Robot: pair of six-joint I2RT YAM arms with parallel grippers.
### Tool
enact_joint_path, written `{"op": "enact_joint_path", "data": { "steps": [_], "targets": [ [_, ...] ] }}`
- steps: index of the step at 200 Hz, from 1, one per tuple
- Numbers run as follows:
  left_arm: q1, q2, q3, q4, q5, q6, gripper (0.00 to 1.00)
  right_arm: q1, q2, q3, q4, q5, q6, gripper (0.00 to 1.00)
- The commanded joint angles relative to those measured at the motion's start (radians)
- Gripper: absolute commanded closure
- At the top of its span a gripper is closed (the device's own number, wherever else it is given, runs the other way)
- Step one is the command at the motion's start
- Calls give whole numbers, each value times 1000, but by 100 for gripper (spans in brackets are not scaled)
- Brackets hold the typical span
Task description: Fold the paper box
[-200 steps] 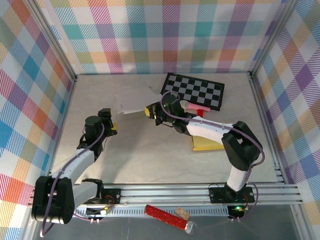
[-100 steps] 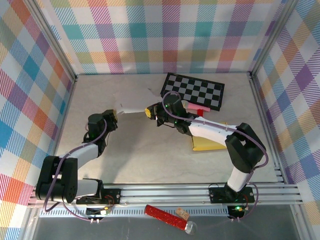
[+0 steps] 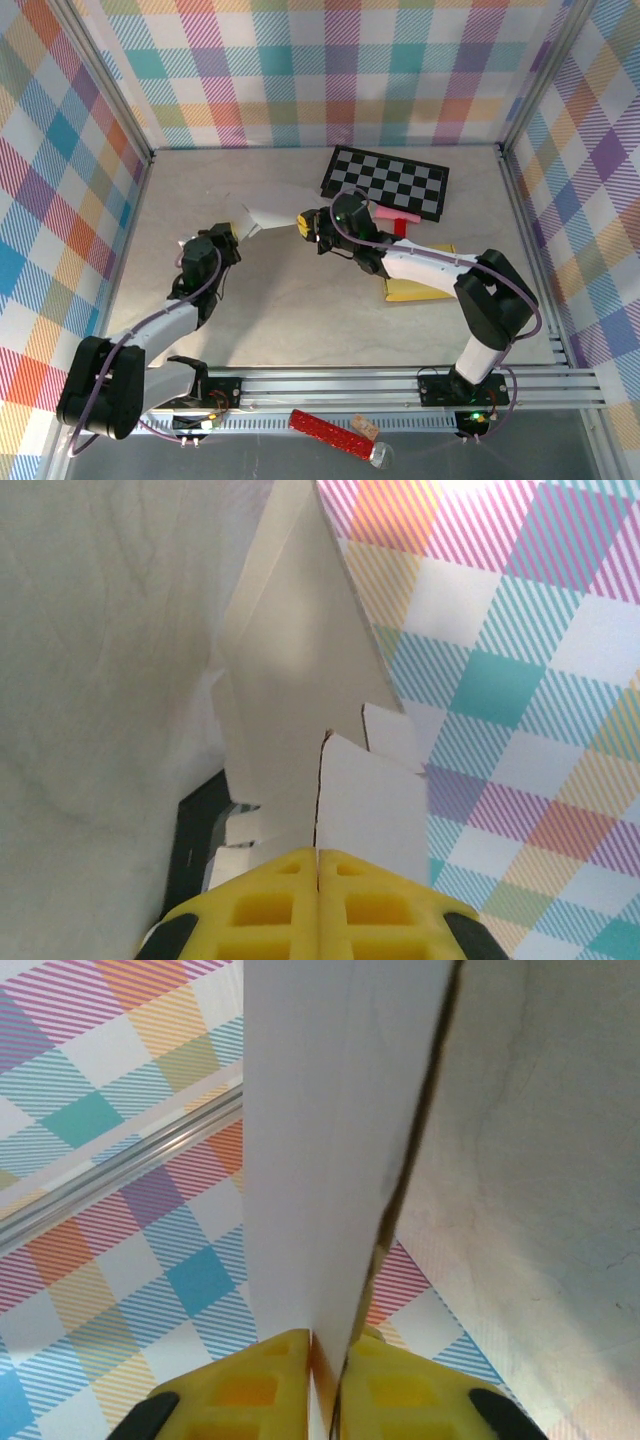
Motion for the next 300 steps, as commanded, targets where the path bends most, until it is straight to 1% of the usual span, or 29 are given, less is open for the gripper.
{"op": "enact_joint_path", "data": {
  "steps": [1, 29, 44, 58, 73, 92, 104, 118, 135, 146, 162, 181, 199, 233, 264, 270, 275, 282, 288, 289, 295, 300],
  "targets": [
    [-40, -30, -23, -12, -41, 1, 100, 23, 0, -4, 63, 35, 18, 82],
    [-41, -43, -28, -25, -49, 0, 100, 28, -8, -13, 70, 53, 21, 90],
    [-42, -44, -27, -28, -45, 3, 100, 28, -14, -18, 66, 62, 21, 97],
    [-42, -45, -27, -29, -47, 4, 100, 29, -19, -20, 51, 66, 22, 99],
    [-42, -49, -28, -34, -51, 6, 100, 27, -23, -22, 42, 57, 29, 94],
    [-42, -66, -24, -64, -60, 12, 100, 26, -37, -23, 31, 49, 22, 80],
    [-42, -77, -22, -84, -69, 17, 100, 26, -59, -28, 9, 42, 16, 75],
    [-42, -82, -21, -89, -70, 22, 100, 29, -90, -32, -21, 30, -3, 71],
    [-47, -75, -20, -77, -68, 21, 100, 38, -120, -57, -45, 35, -8, 70],
    [-53, -73, -22, -72, -73, 19, 100, 44, -126, -78, -35, 38, -4, 72],
    [-60, -72, -21, -75, -80, 22, 100, 50, -120, -98, -14, 42, 8, 78],
    [-65, -74, -23, -75, -84, 23, 100, 51, -122, -101, -16, 49, 4, 79],
    [-68, -79, -26, -81, -88, 25, 100, 52, -128, -97, -28, 53, -2, 83],
    [-71, -102, -30, -100, -94, 27, 100, 54, -145, -97, -69, 42, -6, 84],
    [-72, -122, -25, -128, -91, 40, 100, 54, -173, -91, -123, 65, -15, 100],
    [-71, -126, -17, -144, -85, 47, 100, 54, -176, -85, -136, 71, -16, 100],
    [-71, -132, -8, -165, -79, 52, 90, 54, -178, -76, -146, 75, -19, 100],
    [-72, -145, 9, -199, -68, 53, 72, 54, -181, -60, -162, 79, -31, 100],
    [-71, -159, 29, -243, -54, 94, 59, 54, -183, -42, -181, 82, -43, 100],
    [-71, -162, 32, -252, -52, 102, 59, 54, -183, -38, -184, 81, -45, 100],
    [-71, -182, 62, -327, -38, 127, 47, 52, -185, -17, -214, 82, -55, 100],
    [-71, -201, 96, -405, -26, 154, 41, 52, -187, 1, -235, 84, -64, 100]
  ]
}}
